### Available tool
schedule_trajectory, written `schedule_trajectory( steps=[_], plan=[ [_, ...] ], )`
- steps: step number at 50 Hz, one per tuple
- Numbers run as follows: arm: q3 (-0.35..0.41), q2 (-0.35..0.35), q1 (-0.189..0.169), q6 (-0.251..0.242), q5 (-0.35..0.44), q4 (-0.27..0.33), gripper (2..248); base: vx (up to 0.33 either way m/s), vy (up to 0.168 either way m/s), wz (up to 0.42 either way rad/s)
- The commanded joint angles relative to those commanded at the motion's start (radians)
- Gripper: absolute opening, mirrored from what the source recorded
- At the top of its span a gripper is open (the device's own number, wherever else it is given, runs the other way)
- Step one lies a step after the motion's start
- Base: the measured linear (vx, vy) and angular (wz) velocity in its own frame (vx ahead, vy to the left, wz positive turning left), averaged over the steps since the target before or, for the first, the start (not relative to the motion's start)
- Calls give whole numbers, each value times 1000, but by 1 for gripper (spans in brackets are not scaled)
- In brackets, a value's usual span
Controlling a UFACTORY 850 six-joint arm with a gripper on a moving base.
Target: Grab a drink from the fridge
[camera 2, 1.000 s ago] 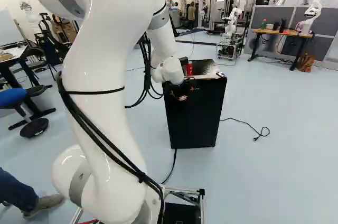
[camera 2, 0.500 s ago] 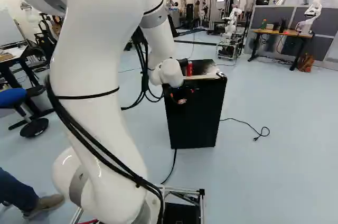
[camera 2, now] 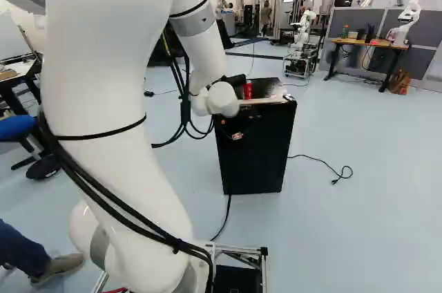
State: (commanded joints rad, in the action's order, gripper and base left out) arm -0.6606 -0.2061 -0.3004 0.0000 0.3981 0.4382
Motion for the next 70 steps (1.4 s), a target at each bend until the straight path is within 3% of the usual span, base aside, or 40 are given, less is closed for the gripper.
schedule_trajectory(
  steps=[19, 41, 53, 70],
  plan=[
    [67, 59, -27, 0, 135, 0, 247, 0, 0, 0],
    [73, 64, -29, 0, 283, 0, 247, 0, 0, 0],
    [66, 58, -28, 0, 315, -11, 247, 0, 0, 0],
    [24, 20, -20, 0, 331, -88, 247, 0, 0, 0]
  ],
)
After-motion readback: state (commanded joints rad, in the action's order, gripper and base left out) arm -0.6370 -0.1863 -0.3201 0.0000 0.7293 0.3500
